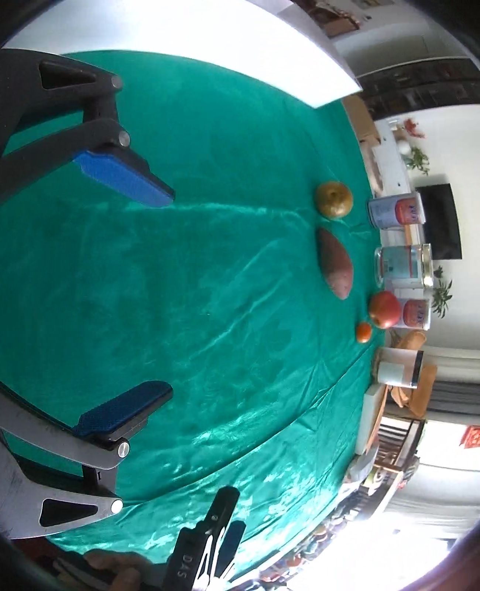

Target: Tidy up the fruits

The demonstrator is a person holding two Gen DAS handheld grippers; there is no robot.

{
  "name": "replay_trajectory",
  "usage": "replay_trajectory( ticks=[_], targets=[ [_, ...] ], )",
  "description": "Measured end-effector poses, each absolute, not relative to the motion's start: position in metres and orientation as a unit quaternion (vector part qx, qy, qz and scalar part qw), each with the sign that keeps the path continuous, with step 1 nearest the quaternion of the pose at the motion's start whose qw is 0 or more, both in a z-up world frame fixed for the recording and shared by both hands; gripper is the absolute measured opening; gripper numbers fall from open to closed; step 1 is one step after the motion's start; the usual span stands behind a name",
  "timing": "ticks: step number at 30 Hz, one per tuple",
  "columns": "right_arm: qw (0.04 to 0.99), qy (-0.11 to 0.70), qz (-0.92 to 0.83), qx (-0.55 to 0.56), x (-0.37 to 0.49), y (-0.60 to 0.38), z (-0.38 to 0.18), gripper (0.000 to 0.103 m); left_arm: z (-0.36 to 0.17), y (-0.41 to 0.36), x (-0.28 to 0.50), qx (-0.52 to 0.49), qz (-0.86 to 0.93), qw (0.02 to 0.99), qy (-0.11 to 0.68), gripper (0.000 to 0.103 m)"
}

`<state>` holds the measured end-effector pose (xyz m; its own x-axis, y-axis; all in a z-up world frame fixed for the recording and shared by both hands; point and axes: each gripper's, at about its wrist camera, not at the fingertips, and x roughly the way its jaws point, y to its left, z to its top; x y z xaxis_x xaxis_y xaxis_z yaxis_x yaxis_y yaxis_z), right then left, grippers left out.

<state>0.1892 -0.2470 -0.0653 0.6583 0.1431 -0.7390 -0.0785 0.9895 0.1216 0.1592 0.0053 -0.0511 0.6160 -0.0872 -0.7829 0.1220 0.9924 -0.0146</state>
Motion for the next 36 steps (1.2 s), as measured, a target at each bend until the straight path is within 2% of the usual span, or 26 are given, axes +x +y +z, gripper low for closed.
replay_trajectory(
  ticks=[11,17,21,36],
  targets=[
    [0.905,0.421,0.062,0.024,0.245,-0.227,-0.079,0.097,-0.08,0.03,0.223,-0.012,0.014,0.894,0.447,0.096],
    [0.903,0.424,0.059,0.039,0.258,-0.231,-0.087,0.097,-0.081,0.034,0.225,-0.016,0.024,0.894,0.447,0.098],
    [0.899,0.435,0.049,0.015,0.262,-0.221,-0.09,0.103,-0.083,0.035,0.227,-0.017,0.024,0.894,0.447,0.1],
    [0.896,0.442,0.035,-0.011,0.264,-0.213,-0.094,0.103,-0.084,0.033,0.232,-0.017,0.027,0.893,0.449,0.102]
  ],
)
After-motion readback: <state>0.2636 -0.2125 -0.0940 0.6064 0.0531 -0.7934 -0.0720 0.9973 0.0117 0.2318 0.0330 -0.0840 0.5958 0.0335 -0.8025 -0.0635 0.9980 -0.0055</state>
